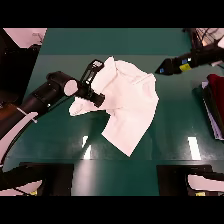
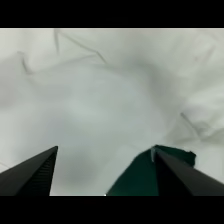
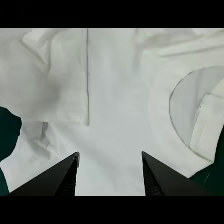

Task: Fold the shirts.

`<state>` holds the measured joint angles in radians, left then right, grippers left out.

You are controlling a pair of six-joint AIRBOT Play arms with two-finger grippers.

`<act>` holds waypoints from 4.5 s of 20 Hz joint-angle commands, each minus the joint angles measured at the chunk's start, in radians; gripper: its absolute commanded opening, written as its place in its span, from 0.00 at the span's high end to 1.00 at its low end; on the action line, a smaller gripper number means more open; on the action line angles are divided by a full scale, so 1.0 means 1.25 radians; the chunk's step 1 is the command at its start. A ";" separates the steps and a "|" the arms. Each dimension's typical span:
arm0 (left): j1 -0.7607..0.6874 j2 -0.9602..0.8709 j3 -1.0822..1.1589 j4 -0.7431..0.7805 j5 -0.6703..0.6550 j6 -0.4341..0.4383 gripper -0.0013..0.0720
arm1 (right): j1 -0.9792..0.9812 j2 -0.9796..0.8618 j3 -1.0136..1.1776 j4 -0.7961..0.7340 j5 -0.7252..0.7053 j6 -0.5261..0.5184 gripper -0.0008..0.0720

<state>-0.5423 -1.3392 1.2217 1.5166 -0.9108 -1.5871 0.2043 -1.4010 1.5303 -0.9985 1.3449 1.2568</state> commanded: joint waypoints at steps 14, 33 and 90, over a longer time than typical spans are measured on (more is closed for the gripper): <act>0.103 -0.125 0.014 -0.084 0.033 0.199 0.02 | -0.004 0.219 -0.378 0.008 -0.164 0.000 0.37; 0.343 0.048 0.190 -0.009 -0.248 0.181 0.95 | -0.168 0.251 -0.377 0.009 -0.131 0.001 0.37; 0.553 0.012 -0.116 -0.384 -0.257 0.177 0.14 | -0.376 0.151 -0.233 -0.136 0.019 0.035 0.29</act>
<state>0.1555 -1.3701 1.2423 1.0363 -1.2465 -1.3468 -0.2134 -1.2232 1.2373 -1.1709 1.3502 1.2667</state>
